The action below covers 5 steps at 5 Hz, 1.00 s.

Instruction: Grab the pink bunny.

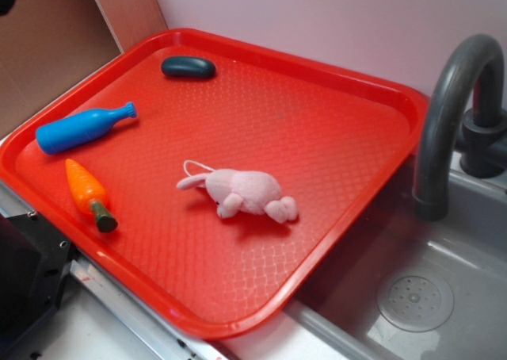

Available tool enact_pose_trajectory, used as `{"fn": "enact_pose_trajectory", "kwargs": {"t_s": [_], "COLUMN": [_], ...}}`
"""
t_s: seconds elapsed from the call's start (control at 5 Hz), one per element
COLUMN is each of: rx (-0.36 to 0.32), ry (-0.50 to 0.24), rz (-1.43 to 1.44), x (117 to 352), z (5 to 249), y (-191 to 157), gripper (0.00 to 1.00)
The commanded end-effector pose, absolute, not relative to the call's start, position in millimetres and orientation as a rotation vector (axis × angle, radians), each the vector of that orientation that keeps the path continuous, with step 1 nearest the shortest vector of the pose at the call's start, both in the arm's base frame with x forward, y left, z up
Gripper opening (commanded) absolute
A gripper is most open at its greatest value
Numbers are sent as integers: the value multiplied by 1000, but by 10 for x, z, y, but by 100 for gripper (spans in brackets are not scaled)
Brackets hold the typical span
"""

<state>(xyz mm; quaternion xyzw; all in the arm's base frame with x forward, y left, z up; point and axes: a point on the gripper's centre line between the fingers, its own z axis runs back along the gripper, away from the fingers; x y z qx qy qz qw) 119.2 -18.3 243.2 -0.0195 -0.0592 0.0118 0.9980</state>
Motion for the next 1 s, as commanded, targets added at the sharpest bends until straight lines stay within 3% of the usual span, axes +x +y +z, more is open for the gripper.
{"fn": "enact_pose_trajectory", "kwargs": {"t_s": [0.0, 0.4, 0.6, 0.8], "rx": [-39, 8, -7, 13], "ry": [-119, -31, -76, -105], "rz": [24, -406, -656, -906], "x": [1192, 1701, 1903, 1945], "z": [2432, 2087, 1842, 1667], "y": [-183, -428, -677, -909], "gripper": [100, 100, 100, 100]}}
